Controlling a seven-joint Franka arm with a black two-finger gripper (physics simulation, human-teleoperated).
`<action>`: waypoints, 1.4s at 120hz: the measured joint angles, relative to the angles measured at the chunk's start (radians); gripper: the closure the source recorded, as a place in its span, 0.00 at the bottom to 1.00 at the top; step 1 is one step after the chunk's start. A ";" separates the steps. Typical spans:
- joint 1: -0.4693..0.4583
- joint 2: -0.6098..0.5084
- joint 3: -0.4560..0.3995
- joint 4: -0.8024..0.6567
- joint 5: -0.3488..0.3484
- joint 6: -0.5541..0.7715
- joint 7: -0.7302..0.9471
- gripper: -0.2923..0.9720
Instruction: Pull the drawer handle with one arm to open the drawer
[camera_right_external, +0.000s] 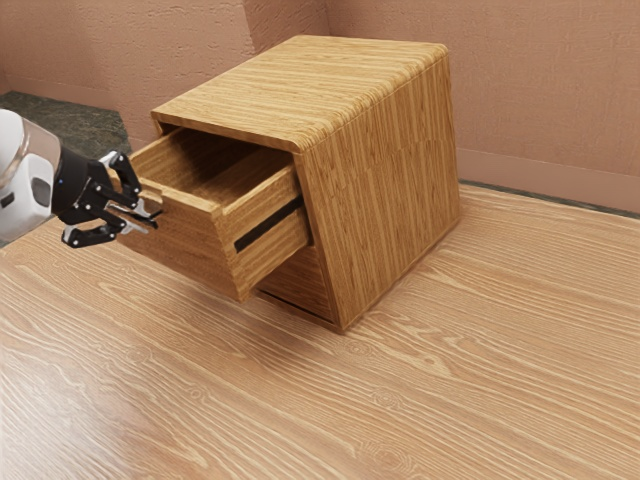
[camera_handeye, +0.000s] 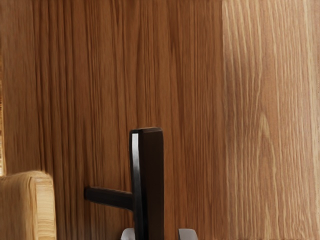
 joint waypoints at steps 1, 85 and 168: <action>-0.001 -0.003 0.000 -0.003 0.000 0.000 0.000 0.79; 0.001 -0.201 0.029 -0.174 -0.001 -0.004 -0.001 0.77; -0.006 -0.258 0.060 -0.202 0.039 -0.051 -0.004 0.63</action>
